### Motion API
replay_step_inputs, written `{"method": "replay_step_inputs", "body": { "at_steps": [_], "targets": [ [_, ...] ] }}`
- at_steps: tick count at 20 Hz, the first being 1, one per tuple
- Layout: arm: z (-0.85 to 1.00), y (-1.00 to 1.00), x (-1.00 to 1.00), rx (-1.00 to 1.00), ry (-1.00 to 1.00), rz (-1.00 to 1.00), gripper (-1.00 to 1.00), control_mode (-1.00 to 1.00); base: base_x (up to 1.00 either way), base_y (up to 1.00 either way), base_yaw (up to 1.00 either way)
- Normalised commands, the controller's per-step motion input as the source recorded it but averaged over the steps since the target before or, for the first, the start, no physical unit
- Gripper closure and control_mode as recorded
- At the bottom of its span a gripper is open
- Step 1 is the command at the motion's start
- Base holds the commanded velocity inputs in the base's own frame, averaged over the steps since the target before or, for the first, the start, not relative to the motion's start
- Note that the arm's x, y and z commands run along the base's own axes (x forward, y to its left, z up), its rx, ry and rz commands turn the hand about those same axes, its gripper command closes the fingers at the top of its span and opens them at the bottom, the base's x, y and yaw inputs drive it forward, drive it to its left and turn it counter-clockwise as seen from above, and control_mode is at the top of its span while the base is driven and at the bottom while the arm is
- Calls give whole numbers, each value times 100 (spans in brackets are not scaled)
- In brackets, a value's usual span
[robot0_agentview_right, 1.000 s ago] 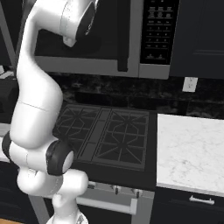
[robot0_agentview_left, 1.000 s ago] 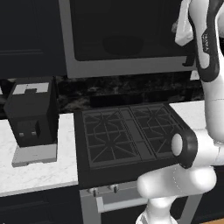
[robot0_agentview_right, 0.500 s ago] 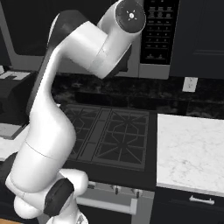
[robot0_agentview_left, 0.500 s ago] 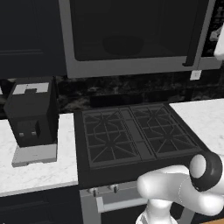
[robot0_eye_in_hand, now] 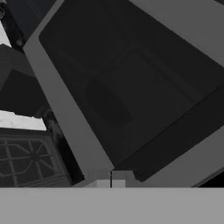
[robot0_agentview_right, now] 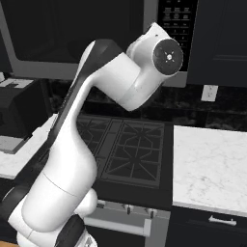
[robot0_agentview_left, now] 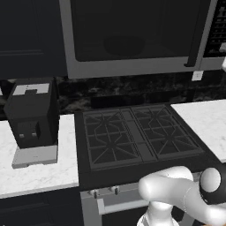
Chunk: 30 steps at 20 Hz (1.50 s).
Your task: Open the microwave, place the bowl with waffle inside the microwave, then close the microwave door and turn it on.
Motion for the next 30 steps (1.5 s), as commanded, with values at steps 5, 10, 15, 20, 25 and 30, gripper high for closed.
{"method": "replay_step_inputs", "body": {
  "at_steps": [5,10,15,20,25,30],
  "targets": [
    [-18,-57,0,2,-3,0,100,-100,0,0,0],
    [-20,-19,5,1,-2,0,100,-100,0,0,0],
    [-6,-15,4,11,-1,0,100,-100,0,0,0],
    [-8,-16,12,7,-1,-1,100,-100,0,0,0],
    [-5,-27,26,3,0,-8,100,-100,0,0,0],
    [-17,-36,34,0,0,-7,100,-100,0,0,0]
  ]
}}
